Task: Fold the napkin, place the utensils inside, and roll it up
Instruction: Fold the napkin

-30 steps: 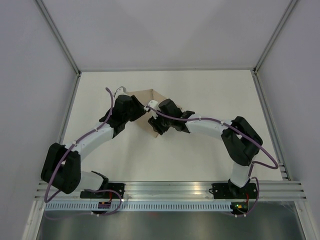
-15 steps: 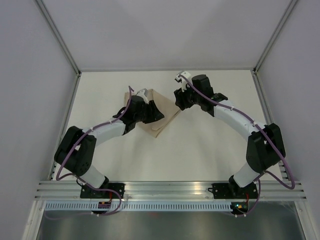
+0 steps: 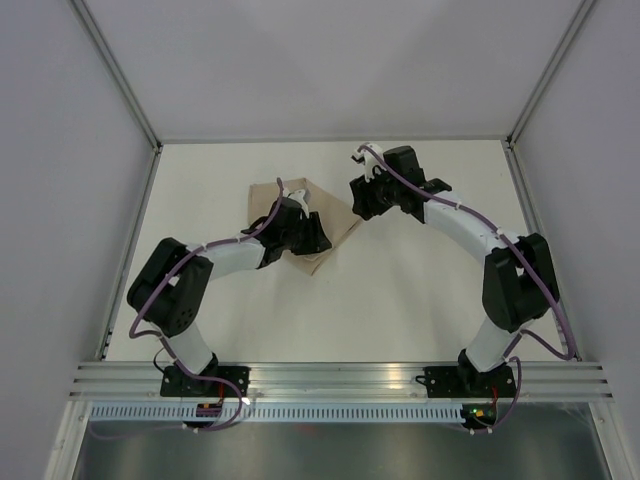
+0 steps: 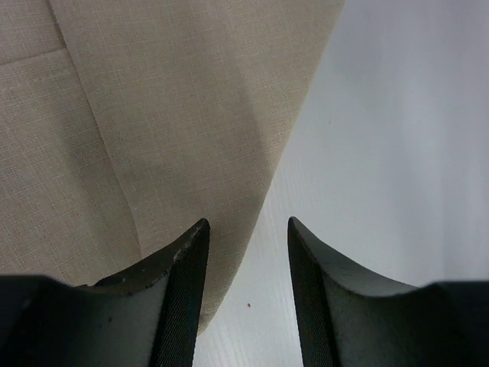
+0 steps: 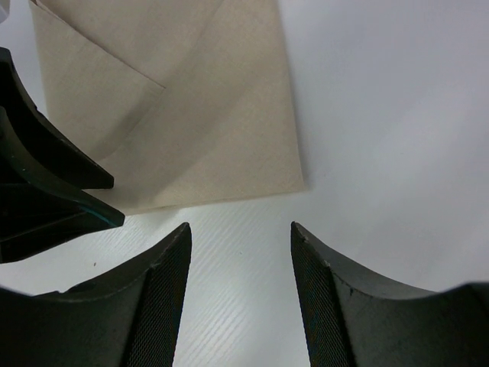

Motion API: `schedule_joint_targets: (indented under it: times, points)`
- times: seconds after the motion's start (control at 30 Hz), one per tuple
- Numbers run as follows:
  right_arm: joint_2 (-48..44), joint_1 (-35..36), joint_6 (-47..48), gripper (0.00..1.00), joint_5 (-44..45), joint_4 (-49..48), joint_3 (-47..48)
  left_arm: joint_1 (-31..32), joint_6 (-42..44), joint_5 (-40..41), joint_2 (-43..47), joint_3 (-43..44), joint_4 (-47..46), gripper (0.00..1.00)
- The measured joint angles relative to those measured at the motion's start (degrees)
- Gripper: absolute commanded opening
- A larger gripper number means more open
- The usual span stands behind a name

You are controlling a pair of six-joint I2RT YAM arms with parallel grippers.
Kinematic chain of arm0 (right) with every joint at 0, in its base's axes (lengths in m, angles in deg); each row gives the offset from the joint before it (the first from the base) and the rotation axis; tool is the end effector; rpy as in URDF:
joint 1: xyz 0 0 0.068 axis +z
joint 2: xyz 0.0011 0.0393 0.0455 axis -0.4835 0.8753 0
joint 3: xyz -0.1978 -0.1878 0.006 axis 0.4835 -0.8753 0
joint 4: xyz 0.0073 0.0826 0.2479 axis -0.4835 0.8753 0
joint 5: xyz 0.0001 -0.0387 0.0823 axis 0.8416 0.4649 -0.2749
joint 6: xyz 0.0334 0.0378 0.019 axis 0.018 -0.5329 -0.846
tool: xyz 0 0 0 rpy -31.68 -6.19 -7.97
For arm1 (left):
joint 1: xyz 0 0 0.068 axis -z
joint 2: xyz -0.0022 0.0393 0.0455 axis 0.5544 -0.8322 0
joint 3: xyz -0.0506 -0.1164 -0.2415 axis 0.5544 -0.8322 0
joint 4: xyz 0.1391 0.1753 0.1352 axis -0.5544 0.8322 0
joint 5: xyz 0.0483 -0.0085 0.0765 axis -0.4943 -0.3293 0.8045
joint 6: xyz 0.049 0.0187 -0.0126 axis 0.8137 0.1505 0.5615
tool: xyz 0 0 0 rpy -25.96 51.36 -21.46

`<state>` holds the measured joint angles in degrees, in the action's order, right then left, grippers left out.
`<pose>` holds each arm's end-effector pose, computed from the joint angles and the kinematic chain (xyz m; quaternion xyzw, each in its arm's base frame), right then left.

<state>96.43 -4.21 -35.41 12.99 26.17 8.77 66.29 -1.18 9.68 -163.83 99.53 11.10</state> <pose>0.3489 0.1709 0.2697 -0.3019 0.8470 0.1834 0.3973 0.2952 -0.1957 0.1732 0.0243 0.8998 -0.2972 0.3184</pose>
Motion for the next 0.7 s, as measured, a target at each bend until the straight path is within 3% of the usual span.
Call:
schedule_joint_targets:
  times: [0.4,0.7]
  points:
    - [4.92,-2.69,0.0,0.61,-0.9,1.44,2.08,0.74,0.04,2.01,-2.99,-0.37,-0.33,0.46]
    - [9.84,-4.63,0.28,0.61,-2.27,5.05,9.38,1.46,2.99,6.49,-1.62,2.12,4.17,0.55]
